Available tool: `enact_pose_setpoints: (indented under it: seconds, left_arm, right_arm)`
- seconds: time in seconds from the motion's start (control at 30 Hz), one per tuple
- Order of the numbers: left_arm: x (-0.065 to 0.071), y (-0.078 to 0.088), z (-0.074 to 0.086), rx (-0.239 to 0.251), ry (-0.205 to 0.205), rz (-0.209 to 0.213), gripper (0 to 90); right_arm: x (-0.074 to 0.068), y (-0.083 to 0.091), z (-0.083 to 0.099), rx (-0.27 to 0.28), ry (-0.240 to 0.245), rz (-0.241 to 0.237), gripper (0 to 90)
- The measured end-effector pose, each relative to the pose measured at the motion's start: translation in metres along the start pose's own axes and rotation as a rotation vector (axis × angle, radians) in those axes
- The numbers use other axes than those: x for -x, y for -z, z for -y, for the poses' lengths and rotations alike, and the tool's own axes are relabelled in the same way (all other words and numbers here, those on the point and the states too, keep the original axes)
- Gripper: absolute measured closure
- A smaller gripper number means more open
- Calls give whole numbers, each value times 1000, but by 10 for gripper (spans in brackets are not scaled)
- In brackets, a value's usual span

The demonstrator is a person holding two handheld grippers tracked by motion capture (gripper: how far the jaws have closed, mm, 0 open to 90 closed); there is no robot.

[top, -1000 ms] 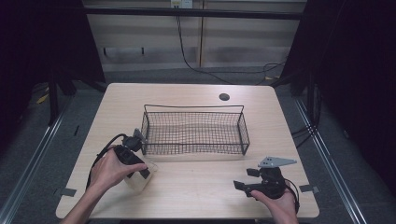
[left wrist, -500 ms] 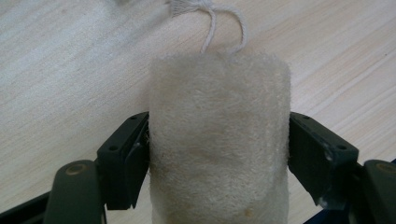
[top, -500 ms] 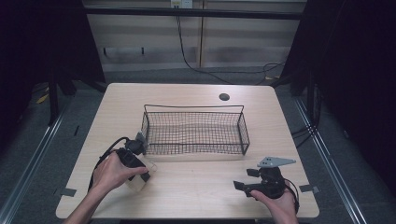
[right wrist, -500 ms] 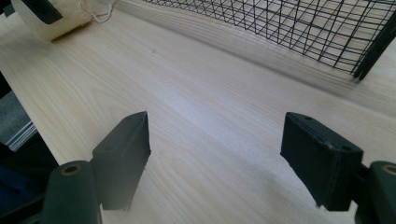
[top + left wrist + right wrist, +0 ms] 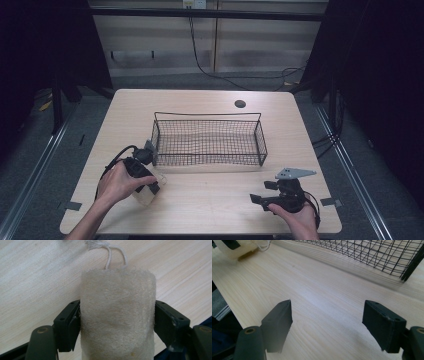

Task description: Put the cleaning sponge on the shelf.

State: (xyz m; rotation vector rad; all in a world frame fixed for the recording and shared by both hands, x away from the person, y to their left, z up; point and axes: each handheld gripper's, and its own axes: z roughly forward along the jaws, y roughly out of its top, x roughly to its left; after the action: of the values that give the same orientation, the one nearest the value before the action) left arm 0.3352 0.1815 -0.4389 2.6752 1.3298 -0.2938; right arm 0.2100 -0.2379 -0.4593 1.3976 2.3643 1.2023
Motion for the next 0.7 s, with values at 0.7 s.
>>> enact_pose_setpoints:
  seconds: [0.7]
  left_arm:
    - [3,34,1,34,-21,20,282]
  right_arm:
    - [0,0,1,1,2,-1,238]
